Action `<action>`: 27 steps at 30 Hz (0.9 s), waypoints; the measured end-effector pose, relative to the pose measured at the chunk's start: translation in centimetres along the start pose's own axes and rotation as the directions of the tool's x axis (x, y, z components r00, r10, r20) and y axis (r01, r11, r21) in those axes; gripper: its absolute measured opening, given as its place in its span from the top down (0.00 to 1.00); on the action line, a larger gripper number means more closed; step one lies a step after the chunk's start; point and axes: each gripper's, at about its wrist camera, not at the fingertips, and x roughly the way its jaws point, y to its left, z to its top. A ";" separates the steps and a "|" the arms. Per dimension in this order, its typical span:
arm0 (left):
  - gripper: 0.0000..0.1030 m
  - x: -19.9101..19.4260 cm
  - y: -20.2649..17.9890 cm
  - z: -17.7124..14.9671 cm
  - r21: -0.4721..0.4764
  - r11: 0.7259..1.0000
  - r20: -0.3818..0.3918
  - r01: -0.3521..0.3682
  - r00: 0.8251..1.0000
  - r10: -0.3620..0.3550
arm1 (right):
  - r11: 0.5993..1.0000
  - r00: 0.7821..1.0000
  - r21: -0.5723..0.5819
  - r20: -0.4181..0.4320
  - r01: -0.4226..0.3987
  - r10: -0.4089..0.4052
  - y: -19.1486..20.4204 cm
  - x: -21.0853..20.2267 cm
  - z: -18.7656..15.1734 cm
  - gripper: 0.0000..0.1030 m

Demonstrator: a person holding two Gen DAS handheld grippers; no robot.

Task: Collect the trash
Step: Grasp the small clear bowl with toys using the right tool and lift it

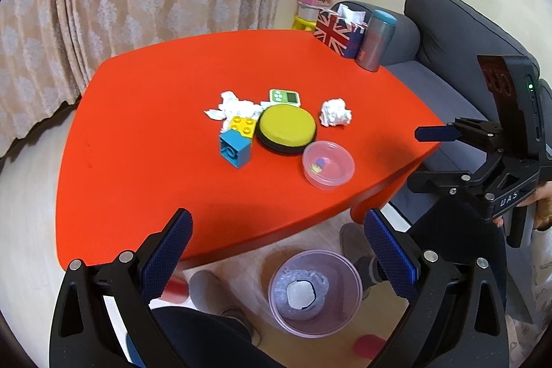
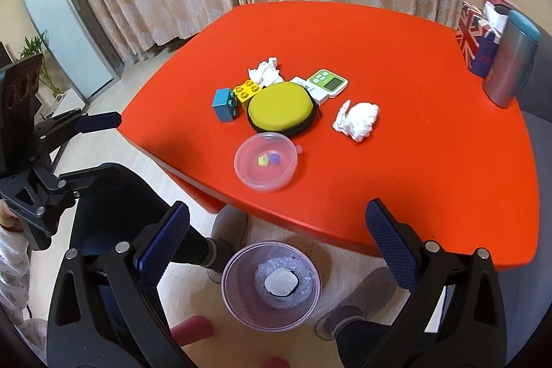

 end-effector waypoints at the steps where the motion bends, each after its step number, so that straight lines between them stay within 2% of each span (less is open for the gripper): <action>1: 0.07 0.0 0.2 0.2 -0.001 1.000 -0.001 0.000 1.000 0.000 | 1.000 1.000 -0.001 -0.008 0.001 -0.001 0.0 0.5 0.3 0.03; 13: 0.07 0.5 1.6 1.3 -0.014 1.000 -0.012 -0.002 1.000 0.002 | 0.999 0.994 -0.036 -0.108 -0.026 0.022 0.8 5.8 3.2 0.03; 25: 0.07 1.5 2.6 1.3 -0.035 0.999 -0.032 0.000 0.999 -0.001 | 0.997 0.982 -0.071 -0.189 -0.043 0.028 1.9 9.6 3.9 0.04; 26: 0.07 1.5 2.7 1.3 -0.036 0.999 -0.033 0.001 0.999 -0.002 | 0.997 0.982 -0.072 -0.189 -0.039 0.025 2.0 9.8 4.0 0.08; 27: 0.07 1.6 2.7 1.3 -0.038 0.999 -0.033 0.002 0.999 -0.003 | 0.997 0.981 -0.073 -0.193 -0.036 0.022 2.0 9.9 4.1 0.20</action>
